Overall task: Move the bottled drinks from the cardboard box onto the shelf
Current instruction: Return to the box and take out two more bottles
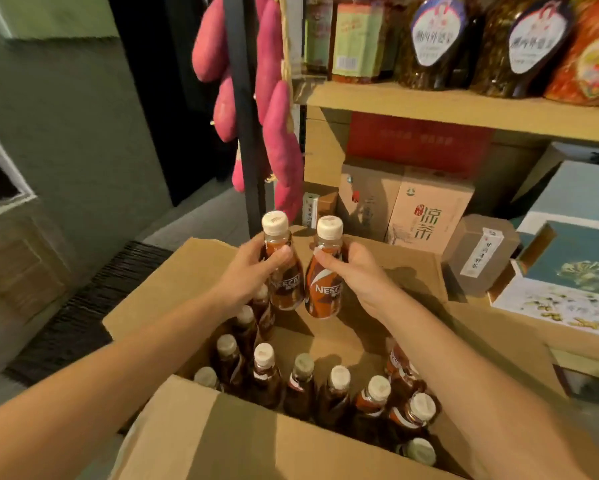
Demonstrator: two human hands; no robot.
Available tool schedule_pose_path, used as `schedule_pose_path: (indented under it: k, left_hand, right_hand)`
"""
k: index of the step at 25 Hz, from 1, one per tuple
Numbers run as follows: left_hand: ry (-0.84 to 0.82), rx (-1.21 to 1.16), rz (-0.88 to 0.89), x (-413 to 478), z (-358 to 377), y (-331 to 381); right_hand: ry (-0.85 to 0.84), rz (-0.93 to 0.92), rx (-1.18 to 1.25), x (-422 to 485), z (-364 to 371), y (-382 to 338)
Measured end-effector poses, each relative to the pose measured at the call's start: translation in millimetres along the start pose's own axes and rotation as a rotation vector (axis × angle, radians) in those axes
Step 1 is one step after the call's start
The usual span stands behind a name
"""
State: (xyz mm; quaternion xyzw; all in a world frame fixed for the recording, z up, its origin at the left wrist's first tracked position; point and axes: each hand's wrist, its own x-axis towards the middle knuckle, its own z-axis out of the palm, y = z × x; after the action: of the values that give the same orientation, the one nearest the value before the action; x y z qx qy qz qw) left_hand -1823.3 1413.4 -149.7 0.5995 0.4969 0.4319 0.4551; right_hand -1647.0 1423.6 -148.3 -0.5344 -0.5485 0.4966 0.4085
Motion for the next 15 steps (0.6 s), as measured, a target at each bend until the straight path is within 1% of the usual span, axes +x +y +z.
schedule_pose_path:
  k: [3, 7, 11, 15]
  left_hand:
    - [0.192, -0.024, 0.045, -21.6, -36.6, 37.5]
    - [0.403, 0.037, 0.101, -66.7, -109.0, 70.6]
    - [0.631, 0.022, 0.115, -142.4, -196.9, 86.6]
    - [0.903, 0.049, 0.094, -243.9, -278.5, 97.1]
  right_hand:
    - [-0.082, -0.151, -0.013, 4.9, 27.0, -47.8]
    - [-0.221, -0.312, -0.012, 0.2, 94.9, -107.2]
    - [-0.398, -0.404, 0.042, -24.3, 195.8, -161.9]
    - [-0.615, -0.45, 0.105, -72.3, 316.6, -206.3]
